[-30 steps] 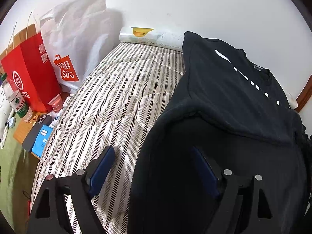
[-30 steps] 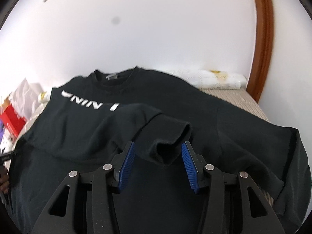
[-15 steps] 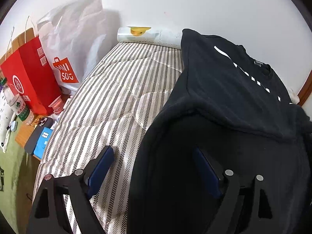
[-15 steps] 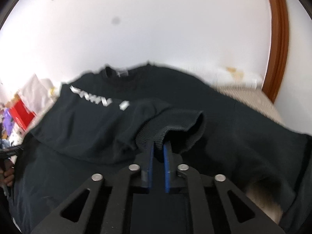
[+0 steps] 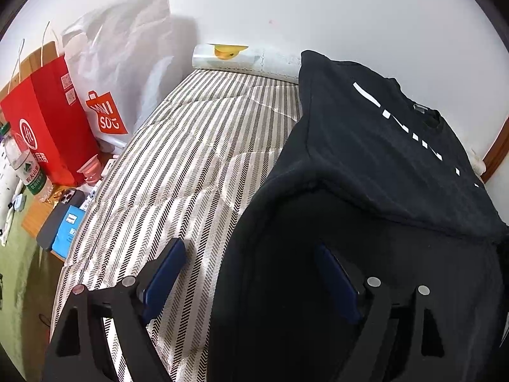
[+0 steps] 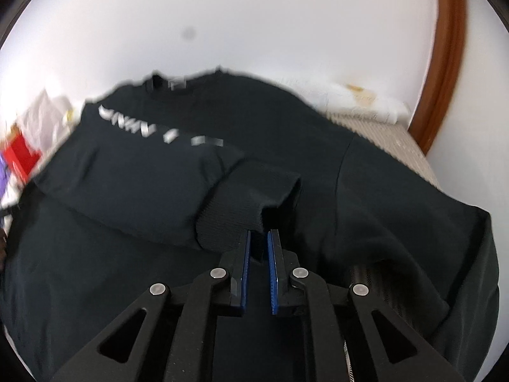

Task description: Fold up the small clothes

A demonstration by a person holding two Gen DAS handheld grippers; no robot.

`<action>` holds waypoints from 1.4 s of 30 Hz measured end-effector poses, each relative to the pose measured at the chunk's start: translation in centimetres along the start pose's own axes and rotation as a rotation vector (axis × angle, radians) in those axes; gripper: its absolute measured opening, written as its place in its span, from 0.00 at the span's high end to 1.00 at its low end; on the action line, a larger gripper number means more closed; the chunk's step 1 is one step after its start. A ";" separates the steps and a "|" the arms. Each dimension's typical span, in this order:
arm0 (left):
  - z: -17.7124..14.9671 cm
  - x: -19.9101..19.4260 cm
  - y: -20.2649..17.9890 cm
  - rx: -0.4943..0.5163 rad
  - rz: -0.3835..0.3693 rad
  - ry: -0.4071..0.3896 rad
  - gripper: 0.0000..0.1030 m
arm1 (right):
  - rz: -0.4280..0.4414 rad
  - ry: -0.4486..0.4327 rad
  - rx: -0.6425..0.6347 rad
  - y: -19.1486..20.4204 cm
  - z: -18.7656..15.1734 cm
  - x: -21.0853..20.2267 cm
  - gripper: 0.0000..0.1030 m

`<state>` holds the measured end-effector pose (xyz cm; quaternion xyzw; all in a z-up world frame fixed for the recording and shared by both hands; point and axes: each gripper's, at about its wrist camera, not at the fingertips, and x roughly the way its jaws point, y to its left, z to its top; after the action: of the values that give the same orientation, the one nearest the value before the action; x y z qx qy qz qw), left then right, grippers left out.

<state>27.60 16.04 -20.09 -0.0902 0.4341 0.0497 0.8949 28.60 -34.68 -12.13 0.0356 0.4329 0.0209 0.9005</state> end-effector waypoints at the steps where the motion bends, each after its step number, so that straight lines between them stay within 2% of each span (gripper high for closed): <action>1: 0.0 0.0 0.1 0.002 0.001 0.000 0.19 | 0.000 -0.025 0.011 0.1 0.4 -0.5 0.85; 3: 0.0 -0.1 0.2 0.003 0.002 0.000 0.19 | -0.002 -0.066 0.021 0.8 1.5 -1.0 0.79; 6: 0.0 -0.1 0.3 -0.008 -0.010 -0.002 0.19 | -0.033 -0.062 -0.012 3.2 3.0 0.3 0.74; 9: 0.0 -0.2 0.4 -0.020 -0.021 -0.006 0.19 | -0.108 0.007 -0.090 5.6 3.2 3.1 0.73; 12: 0.0 -0.3 0.5 -0.029 -0.028 -0.007 0.19 | -0.164 0.094 -0.092 5.5 2.0 6.0 0.72; 15: 0.0 -0.3 0.5 -0.027 -0.026 -0.007 0.19 | -0.131 0.096 -0.014 4.5 2.1 5.6 0.71; 19: 0.1 -0.2 0.6 -0.025 -0.025 -0.007 0.20 | -0.137 0.067 -0.001 4.9 3.1 3.8 0.68; 22: 0.3 -0.4 0.4 -0.010 -0.023 -0.016 0.23 | -0.093 0.025 -0.013 6.9 4.7 2.7 0.62; 23: 0.4 -0.5 0.3 0.000 -0.028 -0.020 0.27 | -0.065 0.009 -0.022 8.1 5.6 2.5 0.61; 25: 0.8 -0.6 -0.1 0.029 -0.042 -0.018 0.28 | -0.019 -0.008 -0.046 10.7 7.0 2.7 0.55; 26: 1.0 -0.6 -0.4 0.045 -0.032 -0.016 0.28 | 0.017 -0.020 -0.066 12.5 8.0 3.1 0.54; 28: 1.9 -0.5 -1.1 0.130 0.013 -0.024 0.28 | 0.064 -0.046 -0.095 15.3 9.4 4.0 0.43; 30: 2.7 -0.1 -1.4 0.167 0.018 -0.036 0.29 | 0.094 -0.072 -0.113 18.3 11.0 5.4 0.38; 31: 3.0 0.3 -1.4 0.168 0.004 -0.033 0.30 | 0.119 -0.083 -0.117 19.9 11.9 6.4 0.37; 34: 3.0 1.3 -1.4 0.169 -0.017 -0.037 0.47 | 0.193 -0.074 -0.122 23.8 13.9 9.0 0.37; 38: 2.8 1.4 -1.3 0.161 -0.056 -0.034 0.53 | 0.260 -0.102 -0.188 29.3 16.5 12.2 0.36; 42: 2.8 1.5 -0.9 0.136 -0.094 -0.031 0.59 | 0.302 -0.098 -0.235 33.0 18.2 15.9 0.37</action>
<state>30.80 15.79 -19.44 -0.0488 0.4178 -0.0203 0.9070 52.52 -1.49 -10.51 -0.0041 0.3730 0.2044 0.9050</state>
